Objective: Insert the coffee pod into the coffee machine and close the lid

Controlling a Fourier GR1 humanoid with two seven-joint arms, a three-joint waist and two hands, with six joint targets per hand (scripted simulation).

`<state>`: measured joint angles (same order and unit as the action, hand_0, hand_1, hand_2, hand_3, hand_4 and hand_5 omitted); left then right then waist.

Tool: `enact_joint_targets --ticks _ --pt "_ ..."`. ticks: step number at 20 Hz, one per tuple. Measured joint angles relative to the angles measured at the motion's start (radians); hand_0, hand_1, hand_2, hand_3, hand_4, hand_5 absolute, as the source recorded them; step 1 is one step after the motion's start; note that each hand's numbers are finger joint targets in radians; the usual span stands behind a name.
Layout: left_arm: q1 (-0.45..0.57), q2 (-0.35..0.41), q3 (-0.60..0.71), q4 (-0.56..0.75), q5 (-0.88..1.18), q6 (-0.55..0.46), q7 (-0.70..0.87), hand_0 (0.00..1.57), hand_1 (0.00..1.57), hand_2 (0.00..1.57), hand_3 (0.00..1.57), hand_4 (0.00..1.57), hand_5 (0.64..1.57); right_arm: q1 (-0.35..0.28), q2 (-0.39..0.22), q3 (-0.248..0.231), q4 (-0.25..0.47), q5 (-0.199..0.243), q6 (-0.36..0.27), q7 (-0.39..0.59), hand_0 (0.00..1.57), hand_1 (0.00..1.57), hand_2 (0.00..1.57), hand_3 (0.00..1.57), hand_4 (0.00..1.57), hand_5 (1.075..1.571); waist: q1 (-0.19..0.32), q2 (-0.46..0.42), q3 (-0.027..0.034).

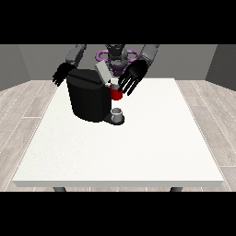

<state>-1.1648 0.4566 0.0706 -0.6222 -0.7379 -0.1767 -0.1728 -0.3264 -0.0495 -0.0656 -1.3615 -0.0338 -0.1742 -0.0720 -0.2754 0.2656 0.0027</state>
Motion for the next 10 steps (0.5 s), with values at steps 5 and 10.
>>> enact_joint_targets --ticks 5,10 --pt "0.006 0.000 -0.005 0.003 -0.013 -0.014 0.001 0.00 0.00 0.00 0.00 0.00 1.571 0.016 0.010 0.011 0.002 0.002 -0.001 -0.013 0.00 0.00 0.00 0.00 0.42 1.571 0.001 -0.014 -0.0007" --pt "0.017 -0.011 -0.007 0.007 -0.018 -0.039 0.015 0.00 0.00 0.00 0.00 0.00 1.571 0.036 0.010 0.008 0.004 -0.004 0.000 0.000 0.00 0.00 0.00 0.00 0.43 1.571 0.009 -0.056 -0.0018"
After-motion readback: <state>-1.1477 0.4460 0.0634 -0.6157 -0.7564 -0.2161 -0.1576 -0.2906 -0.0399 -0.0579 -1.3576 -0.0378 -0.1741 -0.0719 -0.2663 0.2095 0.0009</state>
